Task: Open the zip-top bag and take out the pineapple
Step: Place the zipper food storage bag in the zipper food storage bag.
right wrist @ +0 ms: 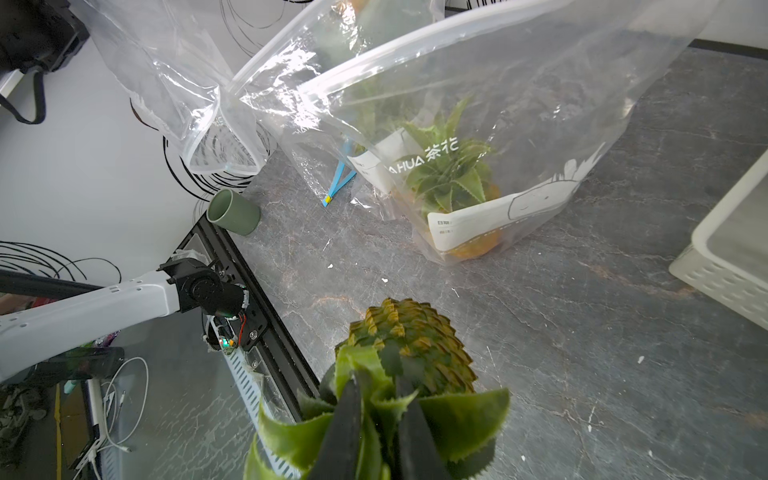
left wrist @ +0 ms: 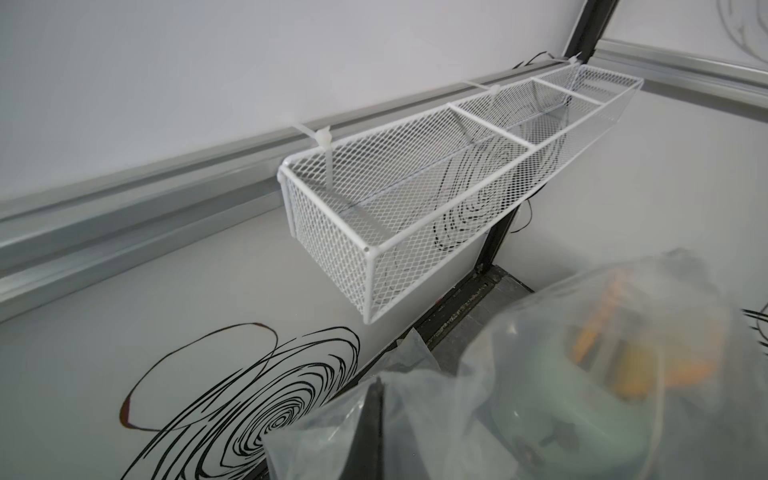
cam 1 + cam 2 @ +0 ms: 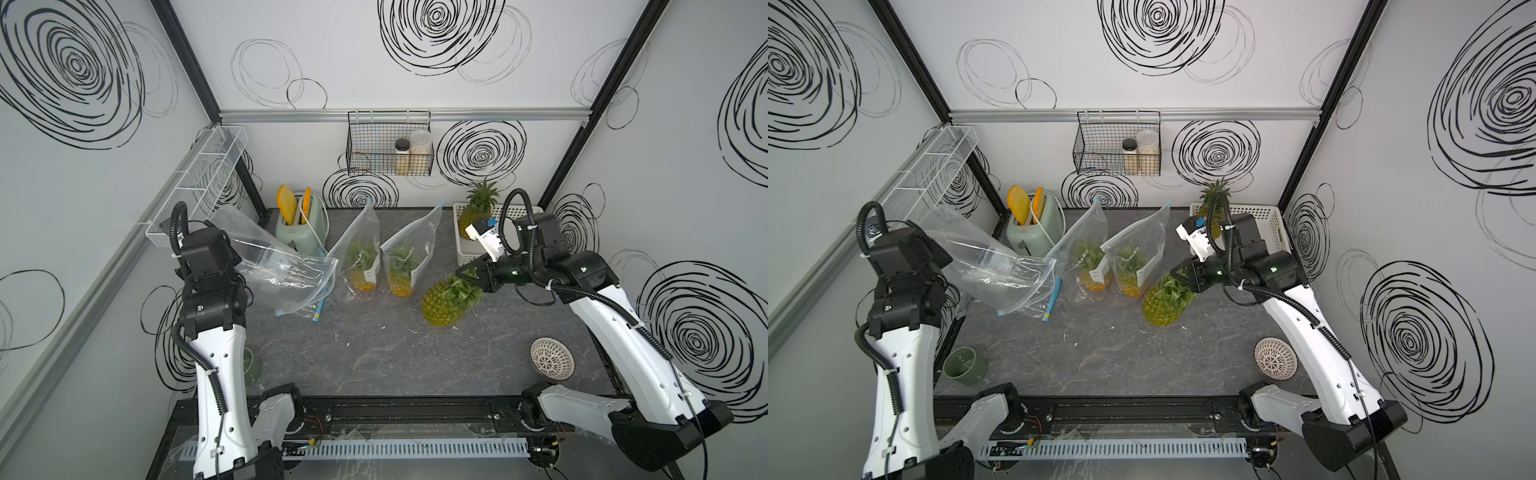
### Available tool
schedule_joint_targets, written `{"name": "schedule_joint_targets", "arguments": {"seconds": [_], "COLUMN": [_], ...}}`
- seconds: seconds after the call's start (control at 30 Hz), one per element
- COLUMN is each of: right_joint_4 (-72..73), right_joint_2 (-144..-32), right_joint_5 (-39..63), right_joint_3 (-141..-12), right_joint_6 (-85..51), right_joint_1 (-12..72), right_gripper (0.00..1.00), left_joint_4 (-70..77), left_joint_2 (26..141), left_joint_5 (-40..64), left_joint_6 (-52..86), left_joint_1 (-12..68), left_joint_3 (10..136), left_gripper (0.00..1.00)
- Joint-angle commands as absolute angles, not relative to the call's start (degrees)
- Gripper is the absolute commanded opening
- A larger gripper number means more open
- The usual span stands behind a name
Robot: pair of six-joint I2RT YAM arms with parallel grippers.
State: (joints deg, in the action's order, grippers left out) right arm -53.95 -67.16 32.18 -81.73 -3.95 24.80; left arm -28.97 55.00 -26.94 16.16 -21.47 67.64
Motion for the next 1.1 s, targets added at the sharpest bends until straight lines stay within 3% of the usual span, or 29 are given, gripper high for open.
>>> {"name": "schedule_joint_targets", "arguments": {"seconds": [0.0,0.5,1.07], "right_joint_4": [-51.0,-51.1,-50.3], "right_joint_2": [-66.9,-70.4,-71.7], "right_joint_5": [35.7,35.5,34.3], "right_joint_3": [-84.3,-86.9,-87.0], "right_joint_6": [-2.6,-2.6,-3.5], "right_joint_1": [24.0,21.4,20.3], "right_gripper": [0.00,0.00,0.00], "left_joint_4": [-26.4,-20.7,-10.0], "left_joint_2": [54.3,57.2,64.3], "left_joint_5": [-27.0,-22.8,-20.0], "left_joint_6": [20.5,26.6,33.5], "left_joint_1": [-23.2,-33.0,-29.7], "left_joint_3": [62.8,57.0,47.8], "left_gripper": [0.00,0.00,0.00]}}
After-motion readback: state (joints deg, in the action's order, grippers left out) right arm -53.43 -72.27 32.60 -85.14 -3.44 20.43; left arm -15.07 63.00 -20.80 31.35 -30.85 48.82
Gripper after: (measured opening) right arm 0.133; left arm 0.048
